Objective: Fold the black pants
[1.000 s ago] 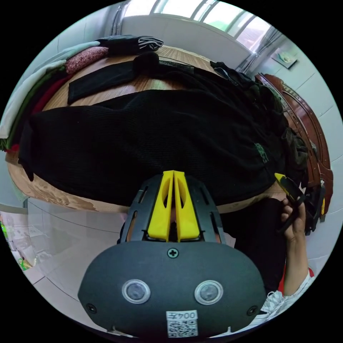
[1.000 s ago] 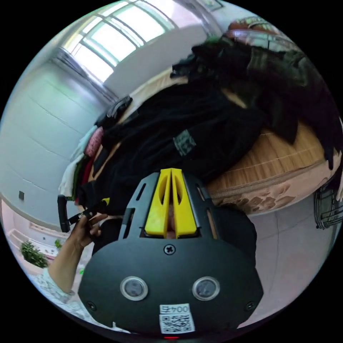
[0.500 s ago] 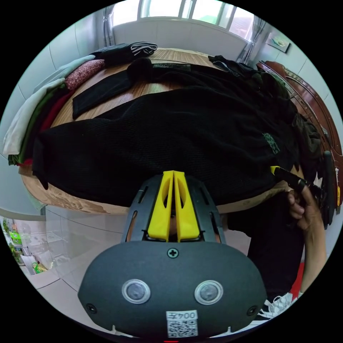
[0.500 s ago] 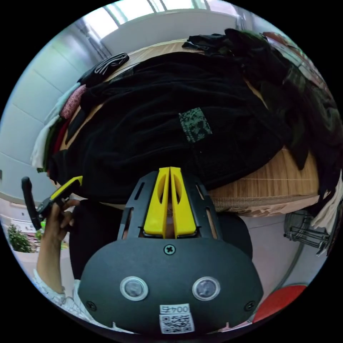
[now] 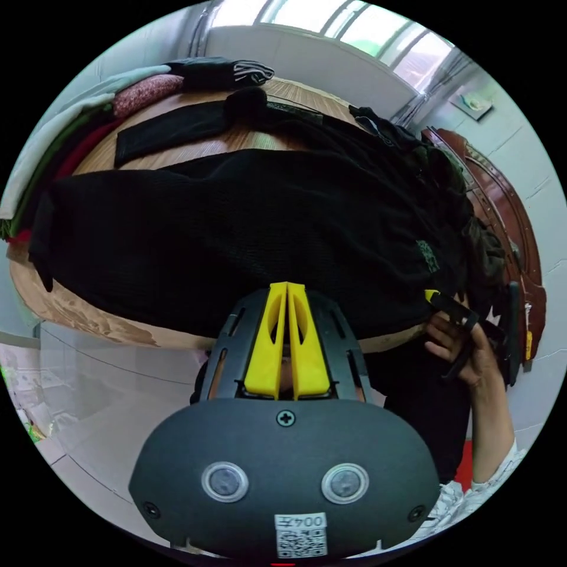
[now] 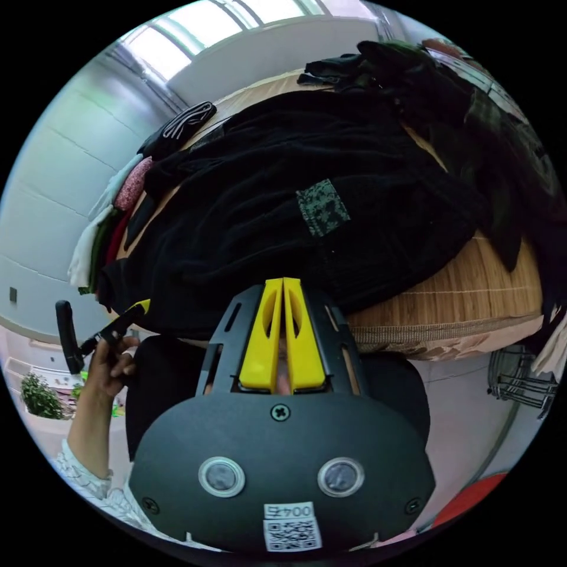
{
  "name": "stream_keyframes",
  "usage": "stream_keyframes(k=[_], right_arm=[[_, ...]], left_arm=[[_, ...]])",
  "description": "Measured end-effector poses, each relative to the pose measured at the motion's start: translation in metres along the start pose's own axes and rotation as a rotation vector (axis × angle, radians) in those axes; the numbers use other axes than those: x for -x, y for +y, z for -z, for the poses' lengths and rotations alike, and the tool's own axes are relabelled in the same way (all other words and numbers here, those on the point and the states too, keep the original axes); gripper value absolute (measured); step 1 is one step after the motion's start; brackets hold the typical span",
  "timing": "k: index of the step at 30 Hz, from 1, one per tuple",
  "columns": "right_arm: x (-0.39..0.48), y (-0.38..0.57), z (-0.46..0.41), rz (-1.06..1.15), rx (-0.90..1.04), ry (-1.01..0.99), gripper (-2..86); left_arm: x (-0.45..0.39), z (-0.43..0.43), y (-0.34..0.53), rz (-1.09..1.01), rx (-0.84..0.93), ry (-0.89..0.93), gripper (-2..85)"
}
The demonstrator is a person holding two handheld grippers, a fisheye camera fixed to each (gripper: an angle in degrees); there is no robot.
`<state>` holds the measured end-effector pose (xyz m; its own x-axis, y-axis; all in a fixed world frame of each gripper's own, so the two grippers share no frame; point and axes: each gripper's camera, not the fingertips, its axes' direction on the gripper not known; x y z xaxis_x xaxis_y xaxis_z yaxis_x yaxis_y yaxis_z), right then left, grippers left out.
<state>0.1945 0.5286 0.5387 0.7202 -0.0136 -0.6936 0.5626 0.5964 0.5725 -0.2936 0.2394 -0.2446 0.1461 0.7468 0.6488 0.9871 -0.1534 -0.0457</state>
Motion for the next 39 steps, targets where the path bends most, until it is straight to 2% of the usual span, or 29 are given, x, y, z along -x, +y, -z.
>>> stream_keyframes(k=[3, 6, 11, 14, 21, 24, 30, 33, 36, 39], right_arm=[[0.014, 0.008, 0.009, 0.016, -0.041, 0.005, 0.6], [0.023, 0.018, 0.024, 0.059, -0.083, -0.116, 4.8], [0.055, 0.039, 0.049, 0.149, -0.171, -0.1, 6.5], [0.081, 0.052, 0.06, 0.203, -0.23, -0.047, 6.4], [0.126, 0.074, 0.08, 0.307, -0.289, -0.003, 5.1], [0.145, 0.076, 0.077, 0.354, -0.246, 0.0, 4.7], [0.175, 0.071, 0.068, 0.399, -0.192, 0.029, 1.5], [0.185, 0.072, 0.07, 0.414, -0.195, 0.024, -0.2], [0.197, 0.072, 0.068, 0.443, -0.178, 0.022, -0.6], [0.212, 0.071, 0.06, 0.488, -0.135, 0.019, -0.7]], left_arm=[[0.012, 0.011, 0.011, 0.055, -0.006, 0.111, 0.8], [0.041, 0.052, 0.042, 0.157, -0.112, 0.217, 1.6], [0.123, 0.124, 0.106, 0.303, -0.257, 0.055, 6.3], [0.163, 0.147, 0.123, 0.412, -0.307, 0.037, 9.7], [0.164, 0.154, 0.104, 0.475, -0.254, -0.077, 13.0], [0.15, 0.146, 0.089, 0.456, -0.232, -0.076, 12.9], [0.122, 0.138, 0.075, 0.401, -0.116, -0.234, 4.5], [0.116, 0.196, 0.097, 0.333, -0.18, -0.196, 3.5], [0.114, 0.262, 0.126, 0.207, -0.127, -0.238, 2.9], [0.112, 0.317, 0.16, 0.067, -0.038, -0.191, 2.5]])
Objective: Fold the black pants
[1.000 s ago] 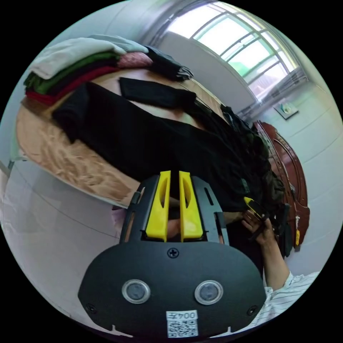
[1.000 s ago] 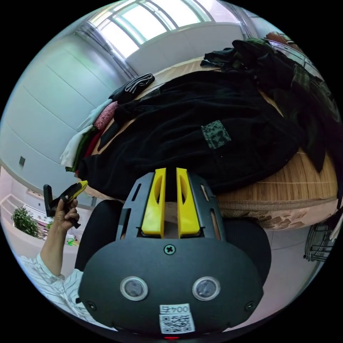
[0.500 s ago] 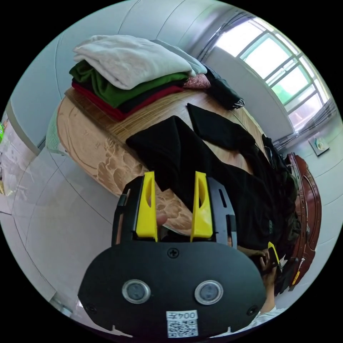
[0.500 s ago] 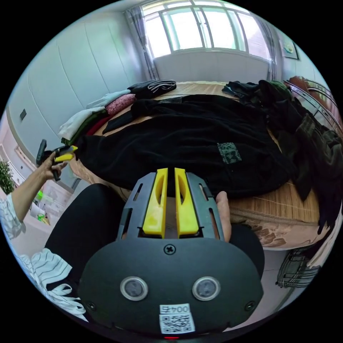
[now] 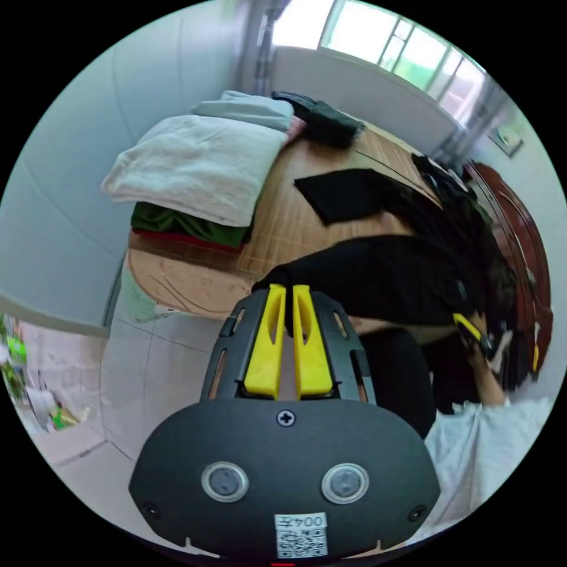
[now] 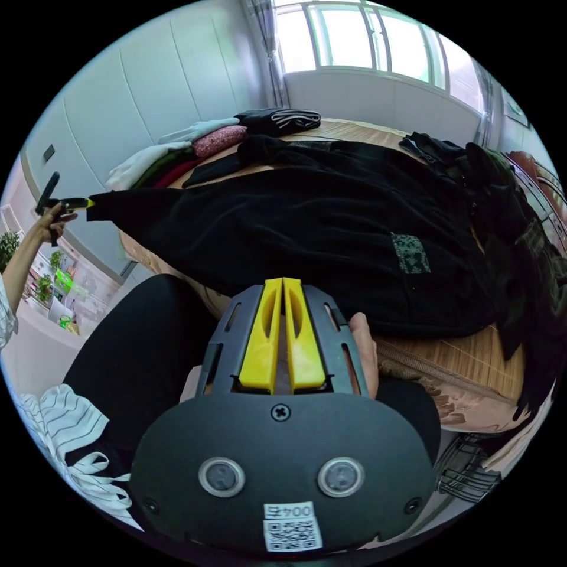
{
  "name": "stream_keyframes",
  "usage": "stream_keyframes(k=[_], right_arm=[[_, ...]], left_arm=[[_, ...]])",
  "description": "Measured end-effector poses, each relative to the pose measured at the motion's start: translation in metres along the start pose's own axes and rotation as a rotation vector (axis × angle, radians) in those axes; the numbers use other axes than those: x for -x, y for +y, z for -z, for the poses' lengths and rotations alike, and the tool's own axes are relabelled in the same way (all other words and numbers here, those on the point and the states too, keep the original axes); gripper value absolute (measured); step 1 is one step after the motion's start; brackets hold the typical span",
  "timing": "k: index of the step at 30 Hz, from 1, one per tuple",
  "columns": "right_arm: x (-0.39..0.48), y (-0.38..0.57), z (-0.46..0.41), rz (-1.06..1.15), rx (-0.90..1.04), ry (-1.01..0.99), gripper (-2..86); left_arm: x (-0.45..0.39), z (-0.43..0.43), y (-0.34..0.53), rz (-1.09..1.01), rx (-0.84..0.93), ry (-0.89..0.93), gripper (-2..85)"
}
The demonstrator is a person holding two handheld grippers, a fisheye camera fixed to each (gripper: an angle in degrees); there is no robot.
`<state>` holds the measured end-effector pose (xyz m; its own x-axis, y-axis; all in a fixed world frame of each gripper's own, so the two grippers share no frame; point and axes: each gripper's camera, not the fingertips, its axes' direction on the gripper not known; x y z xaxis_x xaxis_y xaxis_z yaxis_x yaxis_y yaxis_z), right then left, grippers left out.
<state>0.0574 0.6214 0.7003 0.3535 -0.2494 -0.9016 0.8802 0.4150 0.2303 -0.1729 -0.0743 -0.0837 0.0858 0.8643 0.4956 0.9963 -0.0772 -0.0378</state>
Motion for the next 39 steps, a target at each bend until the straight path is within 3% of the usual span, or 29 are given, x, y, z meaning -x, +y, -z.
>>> stream_keyframes(k=[4, 9, 12, 16, 18, 20, 27, 32, 39], right_arm=[[0.015, -0.007, -0.011, 0.045, 0.037, 0.024, -0.7], [0.018, -0.012, -0.012, 0.039, 0.044, 0.015, -0.7], [0.017, -0.014, -0.013, 0.035, 0.049, 0.009, -0.7], [0.017, -0.016, -0.016, 0.035, 0.054, 0.011, -0.7], [0.017, -0.017, -0.017, 0.034, 0.058, 0.013, -0.7], [0.015, -0.018, -0.019, 0.031, 0.061, 0.011, -0.7], [0.008, -0.016, -0.021, 0.032, 0.066, -0.003, -0.7], [-0.001, -0.013, -0.022, 0.026, 0.066, -0.005, -0.7], [-0.024, -0.004, -0.014, -0.037, 0.0, -0.023, -0.7]], left_arm=[[-0.02, 0.019, 0.05, -0.188, 0.174, 0.063, 2.3], [-0.049, -0.007, 0.085, -0.153, 0.201, -0.034, 2.1], [-0.084, -0.014, 0.088, -0.145, 0.137, -0.139, 2.1], [-0.179, 0.032, 0.09, -0.262, -0.199, -0.386, 2.5], [-0.217, 0.039, 0.09, -0.324, -0.251, -0.491, 2.7], [-0.243, 0.011, 0.08, -0.347, -0.136, -0.659, 2.9], [-0.29, -0.101, 0.076, -0.412, 0.096, -0.871, 4.2], [-0.313, -0.171, 0.066, -0.394, 0.359, -1.045, 10.6], [-0.308, -0.075, 0.073, -0.206, 0.181, -1.011, 10.7]])
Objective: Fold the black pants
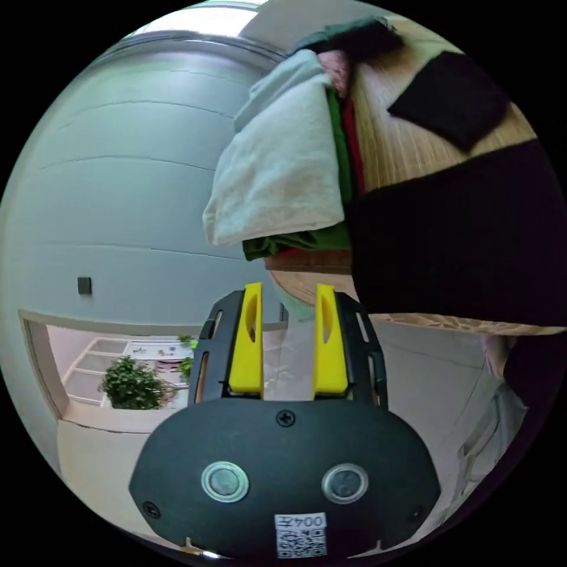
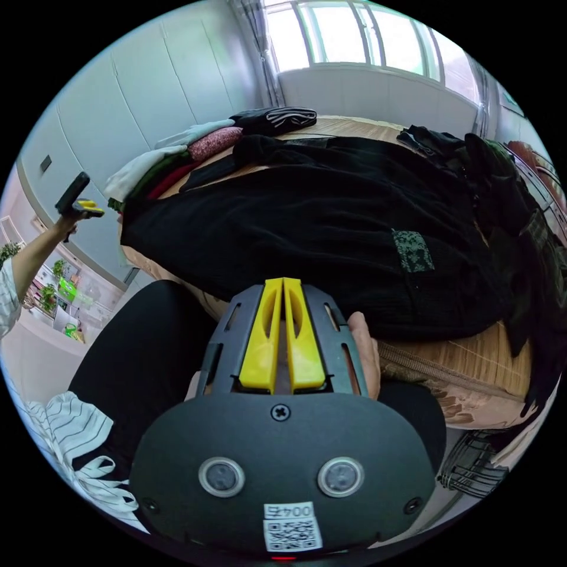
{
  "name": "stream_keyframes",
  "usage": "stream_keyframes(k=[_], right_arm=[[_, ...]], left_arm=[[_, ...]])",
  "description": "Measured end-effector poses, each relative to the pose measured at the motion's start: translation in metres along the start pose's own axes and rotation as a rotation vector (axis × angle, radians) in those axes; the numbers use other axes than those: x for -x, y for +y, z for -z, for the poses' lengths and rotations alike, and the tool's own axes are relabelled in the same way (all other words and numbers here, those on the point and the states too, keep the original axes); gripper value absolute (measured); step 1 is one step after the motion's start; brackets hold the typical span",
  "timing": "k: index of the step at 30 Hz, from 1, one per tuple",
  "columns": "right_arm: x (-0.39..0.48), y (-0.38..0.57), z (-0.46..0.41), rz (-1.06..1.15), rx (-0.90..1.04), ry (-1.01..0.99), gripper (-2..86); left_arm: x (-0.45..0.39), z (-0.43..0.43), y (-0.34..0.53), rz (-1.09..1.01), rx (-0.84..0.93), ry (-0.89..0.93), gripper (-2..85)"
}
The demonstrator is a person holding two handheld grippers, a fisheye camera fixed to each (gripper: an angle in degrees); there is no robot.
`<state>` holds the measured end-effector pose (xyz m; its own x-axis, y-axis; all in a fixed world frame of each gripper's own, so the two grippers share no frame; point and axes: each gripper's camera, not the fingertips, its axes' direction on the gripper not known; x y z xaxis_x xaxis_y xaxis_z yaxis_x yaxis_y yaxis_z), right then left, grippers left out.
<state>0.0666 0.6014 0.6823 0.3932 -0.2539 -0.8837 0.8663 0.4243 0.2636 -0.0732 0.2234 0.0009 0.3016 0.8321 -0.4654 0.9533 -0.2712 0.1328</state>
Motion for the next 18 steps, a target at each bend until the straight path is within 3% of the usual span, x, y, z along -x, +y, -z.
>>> stream_keyframes(k=[3, 7, 10, 18], right_arm=[[-0.012, 0.003, 0.001, -0.02, -0.011, -0.024, -0.7], [-0.022, 0.009, 0.0, -0.012, -0.012, -0.034, -0.7], [-0.03, 0.013, 0.0, -0.012, -0.017, -0.04, -0.6], [-0.059, 0.023, 0.016, -0.021, -0.131, -0.054, 3.8]], left_arm=[[0.055, 0.045, 0.03, 0.134, -0.157, 0.206, 8.0], [0.098, 0.092, 0.032, 0.206, -0.362, 0.623, 7.7], [0.085, 0.103, -0.02, 0.129, -0.331, 0.856, 11.9], [0.073, 0.071, -0.196, 0.217, -0.106, 1.161, 21.5]])
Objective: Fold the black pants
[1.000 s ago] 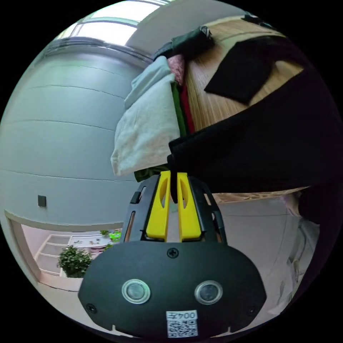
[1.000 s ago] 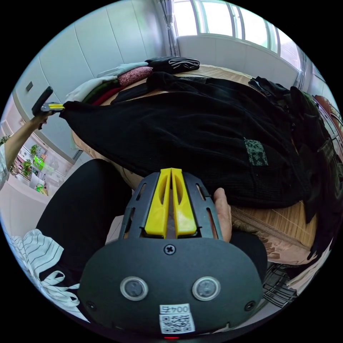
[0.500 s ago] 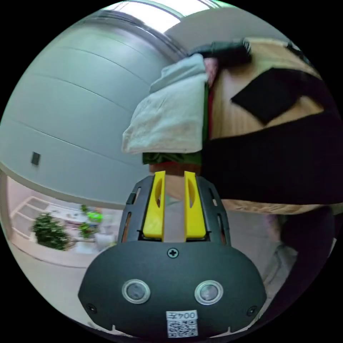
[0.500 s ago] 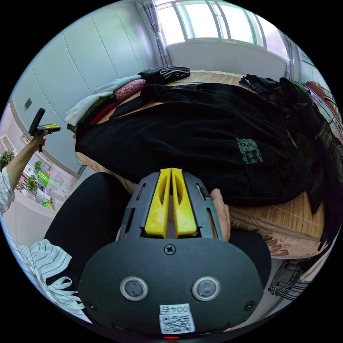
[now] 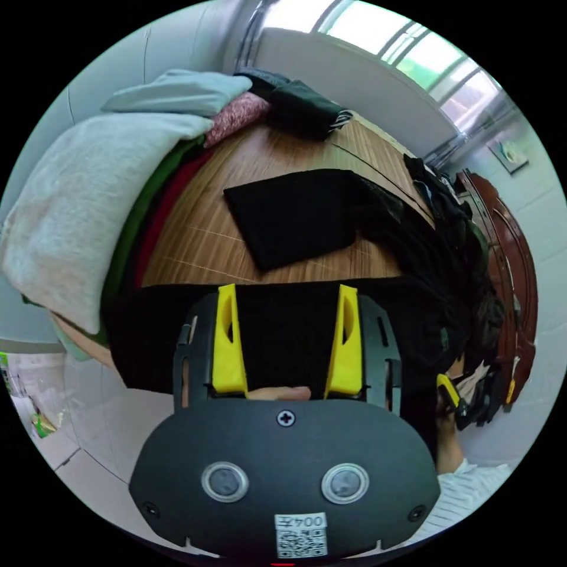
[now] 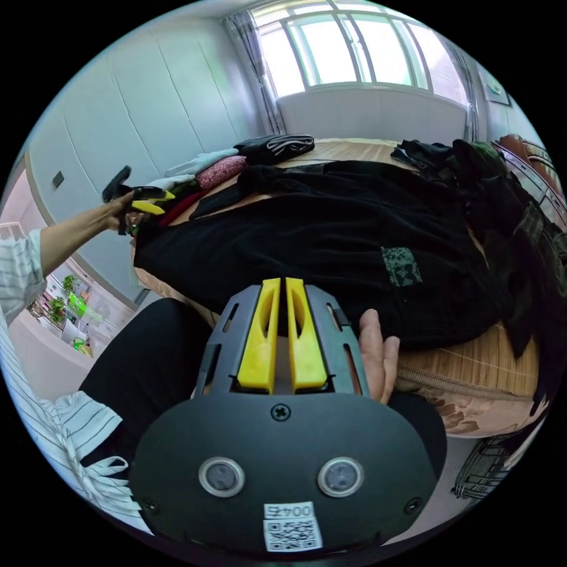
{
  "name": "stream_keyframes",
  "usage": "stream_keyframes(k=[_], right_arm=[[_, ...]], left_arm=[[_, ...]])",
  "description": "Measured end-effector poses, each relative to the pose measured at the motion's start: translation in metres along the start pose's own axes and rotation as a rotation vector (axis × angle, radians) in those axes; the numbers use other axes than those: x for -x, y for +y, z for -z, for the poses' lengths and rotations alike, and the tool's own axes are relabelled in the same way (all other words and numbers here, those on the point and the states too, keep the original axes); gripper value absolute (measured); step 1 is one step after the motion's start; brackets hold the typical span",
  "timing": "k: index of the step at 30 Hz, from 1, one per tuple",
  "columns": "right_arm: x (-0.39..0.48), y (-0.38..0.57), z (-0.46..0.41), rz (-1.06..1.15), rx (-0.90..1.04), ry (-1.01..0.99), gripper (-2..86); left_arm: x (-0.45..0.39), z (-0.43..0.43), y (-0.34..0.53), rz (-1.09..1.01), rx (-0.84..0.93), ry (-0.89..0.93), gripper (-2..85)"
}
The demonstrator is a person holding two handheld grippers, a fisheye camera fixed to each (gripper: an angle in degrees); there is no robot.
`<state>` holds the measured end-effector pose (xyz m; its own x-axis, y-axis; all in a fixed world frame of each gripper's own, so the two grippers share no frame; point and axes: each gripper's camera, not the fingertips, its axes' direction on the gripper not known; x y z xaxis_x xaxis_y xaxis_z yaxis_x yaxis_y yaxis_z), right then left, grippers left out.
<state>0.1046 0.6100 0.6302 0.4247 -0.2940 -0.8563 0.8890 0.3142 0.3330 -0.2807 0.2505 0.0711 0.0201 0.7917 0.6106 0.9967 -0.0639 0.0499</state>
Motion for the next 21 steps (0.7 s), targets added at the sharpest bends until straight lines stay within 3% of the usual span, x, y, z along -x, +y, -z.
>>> stream_keyframes(k=[9, 14, 17, 21], right_arm=[[-0.042, -0.012, -0.036, -0.011, 0.102, -0.046, 8.0], [-0.064, -0.01, -0.044, -0.043, 0.106, -0.044, 6.8], [-0.078, -0.01, -0.048, -0.064, 0.108, -0.055, 6.5], [-0.094, -0.011, -0.053, -0.094, 0.103, -0.062, 5.9]], left_arm=[[0.033, -0.035, -0.152, 0.201, -0.007, -0.052, 22.2], [0.028, -0.095, -0.217, 0.186, 0.039, -0.204, 19.1], [0.029, -0.143, -0.231, 0.177, 0.092, -0.268, 18.2], [0.036, -0.171, -0.228, 0.207, 0.012, -0.311, 15.8]])
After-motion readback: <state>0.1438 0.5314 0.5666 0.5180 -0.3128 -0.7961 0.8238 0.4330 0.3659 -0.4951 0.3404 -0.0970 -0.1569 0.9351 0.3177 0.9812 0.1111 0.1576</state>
